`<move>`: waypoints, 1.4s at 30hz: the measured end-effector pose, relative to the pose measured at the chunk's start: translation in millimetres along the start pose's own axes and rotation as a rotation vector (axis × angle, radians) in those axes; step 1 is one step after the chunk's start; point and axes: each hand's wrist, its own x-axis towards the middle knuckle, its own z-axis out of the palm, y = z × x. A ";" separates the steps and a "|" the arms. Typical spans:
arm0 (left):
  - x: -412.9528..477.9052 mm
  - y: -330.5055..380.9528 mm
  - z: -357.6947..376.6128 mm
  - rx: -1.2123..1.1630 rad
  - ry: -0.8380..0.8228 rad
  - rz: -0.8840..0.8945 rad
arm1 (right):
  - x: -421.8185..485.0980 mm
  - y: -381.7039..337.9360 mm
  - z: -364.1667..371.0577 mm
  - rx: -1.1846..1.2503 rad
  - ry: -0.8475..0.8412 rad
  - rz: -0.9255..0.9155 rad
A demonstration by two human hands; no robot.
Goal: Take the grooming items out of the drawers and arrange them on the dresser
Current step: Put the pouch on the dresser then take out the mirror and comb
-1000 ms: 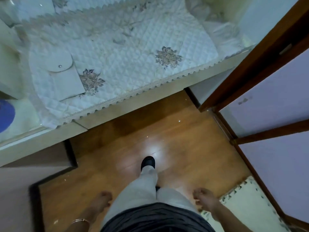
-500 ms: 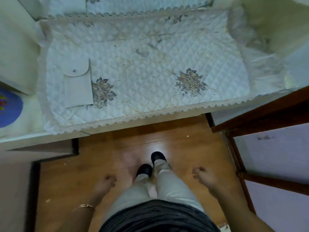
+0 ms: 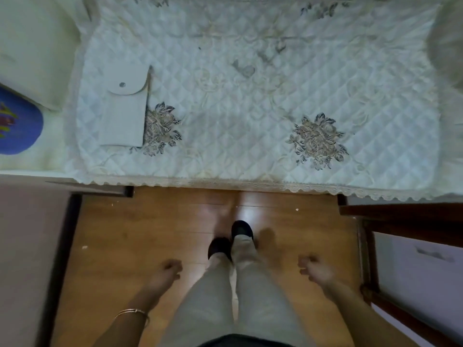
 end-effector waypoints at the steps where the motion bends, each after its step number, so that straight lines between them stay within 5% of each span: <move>1: 6.7 4.1 2.8 -0.014 0.003 0.015 | 7.0 -7.4 4.6 0.004 -0.009 -0.008; 7: 50.4 61.6 18.9 -0.100 -0.044 0.041 | 43.7 -63.5 37.6 0.040 -0.019 -0.079; 17: 116.3 127.0 7.5 -0.652 -0.142 0.135 | 77.6 -121.5 59.2 0.690 -0.132 -0.087; 26: 91.2 94.4 1.1 -0.613 -0.168 0.123 | 46.6 -96.2 68.6 0.720 -0.100 -0.028; 31: 44.0 57.5 -2.4 -0.252 -0.092 0.237 | -3.4 -62.7 78.0 0.434 -0.054 -0.083; 35: -18.7 47.6 -19.8 0.085 0.097 0.735 | -51.2 -47.9 73.5 -0.082 0.159 -0.533; 38: -38.0 58.1 -41.1 0.333 0.349 1.029 | -81.5 -55.5 63.2 -0.254 0.380 -0.820; 42: -15.7 72.1 -55.3 0.727 0.441 0.988 | -76.4 -75.8 50.4 -0.532 0.540 -0.853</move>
